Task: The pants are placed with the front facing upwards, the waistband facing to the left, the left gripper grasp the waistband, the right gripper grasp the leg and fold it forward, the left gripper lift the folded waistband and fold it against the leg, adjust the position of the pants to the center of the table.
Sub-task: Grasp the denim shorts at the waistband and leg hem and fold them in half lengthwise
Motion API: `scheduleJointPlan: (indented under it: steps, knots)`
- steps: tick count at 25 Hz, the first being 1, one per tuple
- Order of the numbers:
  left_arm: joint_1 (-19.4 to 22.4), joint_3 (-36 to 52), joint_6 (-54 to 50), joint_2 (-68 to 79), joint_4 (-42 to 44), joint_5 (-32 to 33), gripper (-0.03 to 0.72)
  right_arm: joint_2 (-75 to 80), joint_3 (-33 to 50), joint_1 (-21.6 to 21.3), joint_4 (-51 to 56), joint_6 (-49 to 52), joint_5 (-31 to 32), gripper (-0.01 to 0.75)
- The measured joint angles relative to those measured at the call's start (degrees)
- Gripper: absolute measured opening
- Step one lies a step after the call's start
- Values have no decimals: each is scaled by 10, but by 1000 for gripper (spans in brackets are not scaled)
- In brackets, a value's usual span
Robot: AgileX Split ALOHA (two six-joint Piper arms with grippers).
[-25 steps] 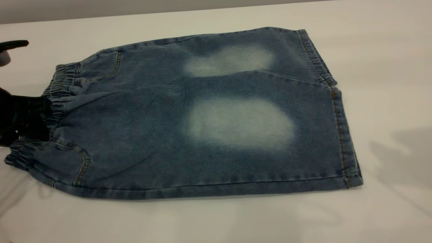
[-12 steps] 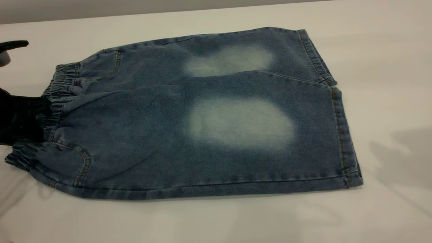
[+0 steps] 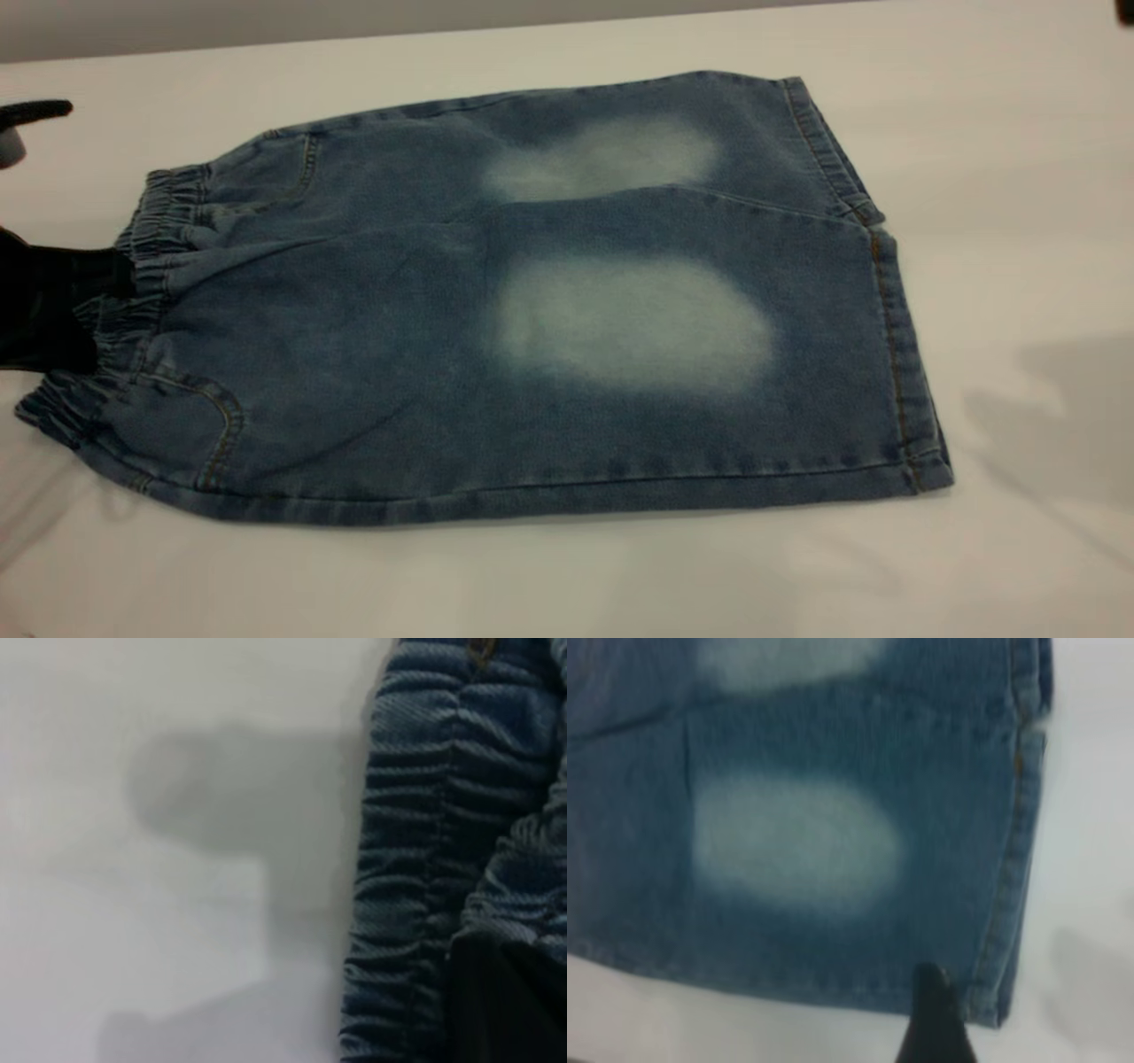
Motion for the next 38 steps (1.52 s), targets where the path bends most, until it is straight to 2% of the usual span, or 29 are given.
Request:
scheduleJointPlan:
  steps: [9,22,27,38]
  knots:
    - [0,0,0,-11,0,-2,27,111,0,0,27,-37,-7,427]
    - [0,0,0,-11,1,-7,27,320,0,0,267,-328,-12,427]
    - [0,0,0,-11,1,-7,27,388,0,0,273,-359,-39,427]
    - [0,0,0,-11,1,-7,27,443,0,0,280,-393,-34,427]
